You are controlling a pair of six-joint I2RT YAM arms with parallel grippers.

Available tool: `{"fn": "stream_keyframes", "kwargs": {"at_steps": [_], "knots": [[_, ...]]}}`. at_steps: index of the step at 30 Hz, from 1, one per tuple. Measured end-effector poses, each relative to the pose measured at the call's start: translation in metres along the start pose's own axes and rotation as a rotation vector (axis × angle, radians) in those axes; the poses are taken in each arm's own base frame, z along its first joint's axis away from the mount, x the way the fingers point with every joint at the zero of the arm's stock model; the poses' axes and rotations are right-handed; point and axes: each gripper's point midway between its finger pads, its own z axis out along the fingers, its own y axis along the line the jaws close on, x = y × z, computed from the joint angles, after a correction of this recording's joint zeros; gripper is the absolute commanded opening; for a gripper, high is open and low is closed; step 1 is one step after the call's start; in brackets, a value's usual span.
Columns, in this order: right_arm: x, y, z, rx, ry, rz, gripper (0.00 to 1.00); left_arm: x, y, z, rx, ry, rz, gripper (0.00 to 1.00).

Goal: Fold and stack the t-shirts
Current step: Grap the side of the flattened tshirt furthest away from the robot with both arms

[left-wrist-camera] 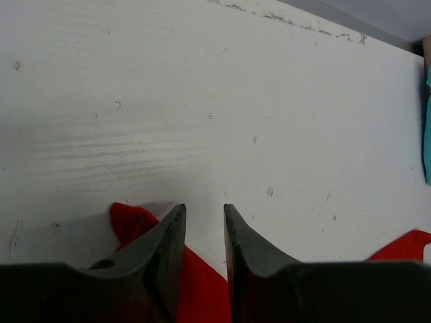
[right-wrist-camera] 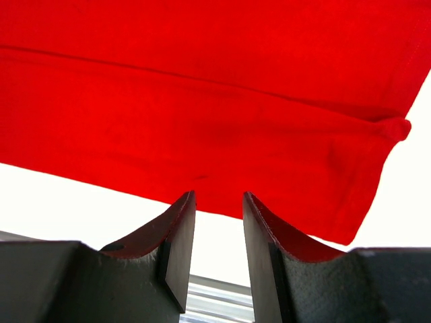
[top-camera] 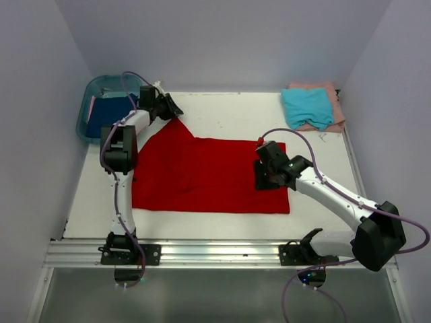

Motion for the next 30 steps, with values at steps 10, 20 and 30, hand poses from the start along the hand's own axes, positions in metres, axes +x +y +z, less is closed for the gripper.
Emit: {"fn": "stream_keyframes", "kwargs": {"at_steps": [10, 20, 30], "knots": [[0.003, -0.001, 0.001, 0.003, 0.006, 0.000, 0.38, 0.002, 0.018, -0.017, -0.131, -0.058, 0.022, 0.47], [0.004, -0.002, 0.002, 0.005, 0.009, -0.001, 0.38, -0.040, -0.004, -0.044, -0.139, -0.220, 0.089, 0.57], [0.004, -0.002, 0.002, 0.005, 0.009, -0.001, 0.39, -0.041, 0.018, -0.029, -0.219, -0.192, 0.080, 0.55]]}}
